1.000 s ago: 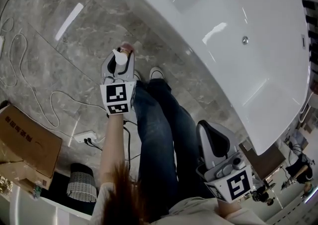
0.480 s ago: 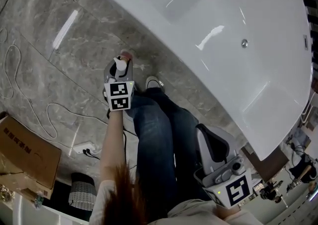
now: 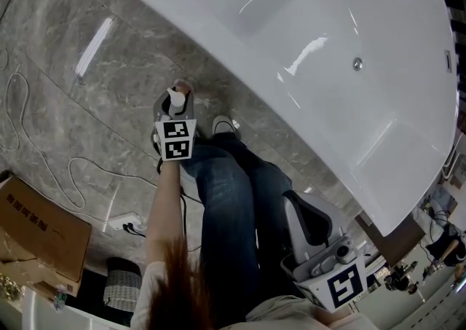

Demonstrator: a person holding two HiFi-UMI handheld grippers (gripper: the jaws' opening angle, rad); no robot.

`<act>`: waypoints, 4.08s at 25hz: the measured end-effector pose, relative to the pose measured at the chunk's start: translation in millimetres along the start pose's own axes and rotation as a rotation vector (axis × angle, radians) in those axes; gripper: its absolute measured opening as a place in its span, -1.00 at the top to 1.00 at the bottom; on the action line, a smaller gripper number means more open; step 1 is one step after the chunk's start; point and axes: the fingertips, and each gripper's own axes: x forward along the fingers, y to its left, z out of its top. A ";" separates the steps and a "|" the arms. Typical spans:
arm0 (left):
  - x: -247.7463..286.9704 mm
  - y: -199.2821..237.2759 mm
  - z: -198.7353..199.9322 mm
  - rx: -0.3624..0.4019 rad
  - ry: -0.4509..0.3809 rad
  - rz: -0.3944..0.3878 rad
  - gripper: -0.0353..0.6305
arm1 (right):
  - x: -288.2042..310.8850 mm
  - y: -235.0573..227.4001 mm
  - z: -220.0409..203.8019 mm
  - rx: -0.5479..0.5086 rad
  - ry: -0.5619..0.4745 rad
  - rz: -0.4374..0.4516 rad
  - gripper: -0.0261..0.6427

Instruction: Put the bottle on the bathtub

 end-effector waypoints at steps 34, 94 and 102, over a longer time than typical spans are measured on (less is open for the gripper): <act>6.6 -14.7 -12.5 -0.093 0.050 -0.080 0.12 | 9.0 5.1 1.3 0.052 0.051 -0.017 0.93; -231.1 -21.6 182.1 -0.156 -0.235 0.053 0.75 | -88.2 94.8 107.5 0.047 -0.012 0.148 0.93; -285.0 -38.6 224.0 -0.104 -0.269 0.013 0.75 | -115.3 90.7 132.2 -0.018 -0.013 0.124 0.93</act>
